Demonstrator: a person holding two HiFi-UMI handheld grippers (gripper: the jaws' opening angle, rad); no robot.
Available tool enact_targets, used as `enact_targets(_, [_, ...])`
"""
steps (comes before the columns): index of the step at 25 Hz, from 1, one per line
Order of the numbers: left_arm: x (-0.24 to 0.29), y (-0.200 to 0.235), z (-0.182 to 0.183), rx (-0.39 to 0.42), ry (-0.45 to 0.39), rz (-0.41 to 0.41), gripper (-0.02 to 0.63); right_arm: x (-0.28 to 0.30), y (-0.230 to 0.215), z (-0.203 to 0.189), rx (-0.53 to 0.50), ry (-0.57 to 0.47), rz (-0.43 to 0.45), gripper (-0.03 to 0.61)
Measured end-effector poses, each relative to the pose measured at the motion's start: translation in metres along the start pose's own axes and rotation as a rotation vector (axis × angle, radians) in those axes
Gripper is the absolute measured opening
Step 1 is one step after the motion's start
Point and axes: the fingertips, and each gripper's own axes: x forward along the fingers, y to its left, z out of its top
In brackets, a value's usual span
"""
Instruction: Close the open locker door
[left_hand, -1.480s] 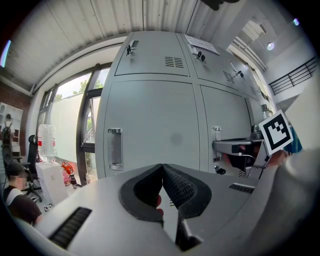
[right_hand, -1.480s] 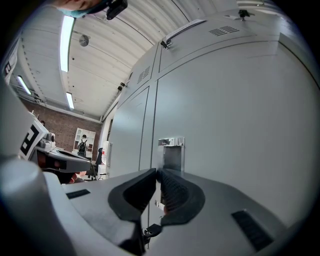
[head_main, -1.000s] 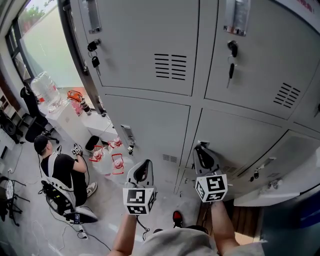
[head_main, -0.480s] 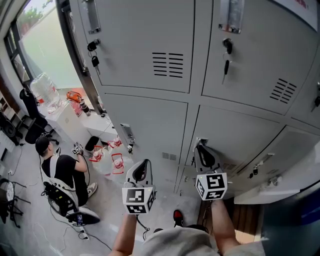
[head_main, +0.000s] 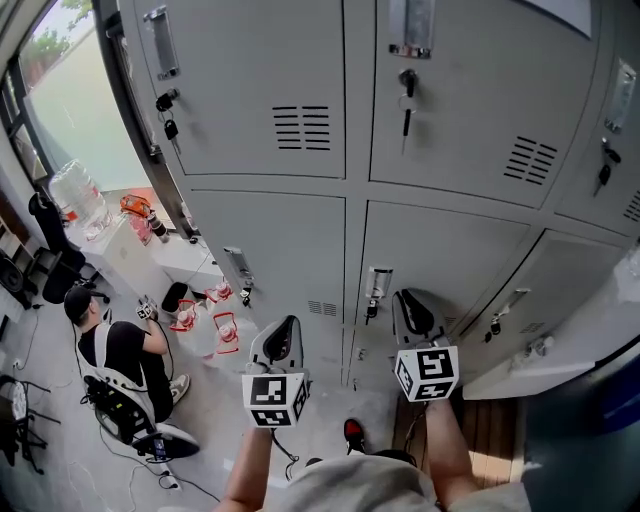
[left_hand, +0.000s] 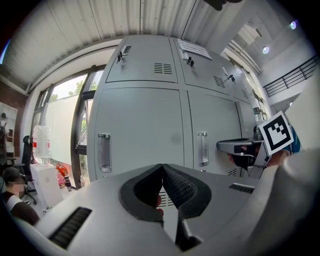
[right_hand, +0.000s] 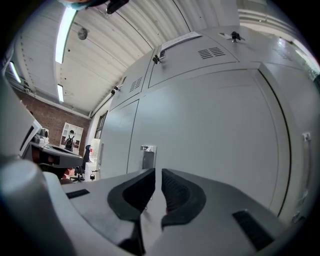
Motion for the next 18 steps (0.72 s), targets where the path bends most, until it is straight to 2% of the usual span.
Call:
enact_targets(9, [-0.012,-0.050,0.003,0.028,-0.014,-0.099,0.021,-0.058,-0.020,-0.005,-0.013,0.011,-0.071,0.029])
enact_targets(18, [-0.048,-0.087,0.004,0.049,-0.023,-0.162,0.021,-0.127,-0.019,-0.009,-0.015,0.012,-0.130,0.021])
